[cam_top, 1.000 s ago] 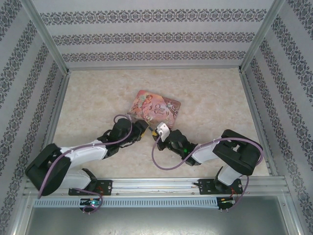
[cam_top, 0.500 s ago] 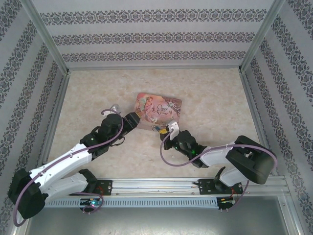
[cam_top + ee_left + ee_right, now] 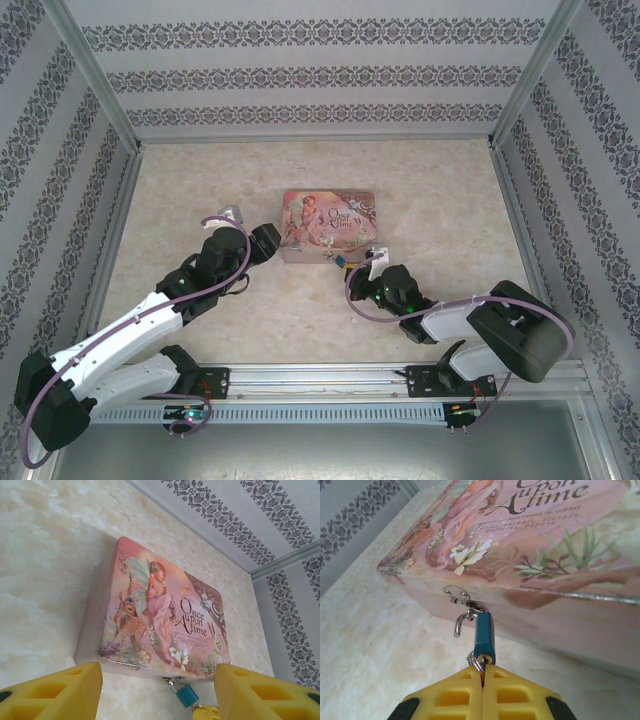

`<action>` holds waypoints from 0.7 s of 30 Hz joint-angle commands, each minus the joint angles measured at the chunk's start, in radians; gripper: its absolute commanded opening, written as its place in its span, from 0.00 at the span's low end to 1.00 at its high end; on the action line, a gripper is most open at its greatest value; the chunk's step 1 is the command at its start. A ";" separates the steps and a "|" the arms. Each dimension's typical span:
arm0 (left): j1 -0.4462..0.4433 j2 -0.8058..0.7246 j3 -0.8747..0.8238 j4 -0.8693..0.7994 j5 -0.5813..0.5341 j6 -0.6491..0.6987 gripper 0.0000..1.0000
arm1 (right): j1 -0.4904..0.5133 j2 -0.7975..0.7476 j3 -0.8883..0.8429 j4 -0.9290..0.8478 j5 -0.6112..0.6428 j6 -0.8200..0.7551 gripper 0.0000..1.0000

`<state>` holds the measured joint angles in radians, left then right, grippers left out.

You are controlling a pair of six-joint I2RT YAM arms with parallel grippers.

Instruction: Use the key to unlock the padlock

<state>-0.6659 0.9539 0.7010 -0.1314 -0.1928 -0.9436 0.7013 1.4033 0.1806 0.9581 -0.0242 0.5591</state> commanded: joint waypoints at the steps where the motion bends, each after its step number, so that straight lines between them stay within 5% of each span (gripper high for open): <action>1: 0.008 -0.014 0.017 -0.053 -0.027 0.037 0.61 | -0.033 0.012 -0.020 0.057 -0.041 0.104 0.00; 21: 0.015 -0.018 0.006 -0.056 -0.014 0.025 0.61 | -0.103 0.230 -0.002 0.163 -0.114 0.365 0.00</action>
<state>-0.6655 0.9531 0.7010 -0.1509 -0.1928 -0.9379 0.6167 1.6001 0.1749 1.1091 -0.1356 0.8856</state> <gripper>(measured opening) 0.613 0.042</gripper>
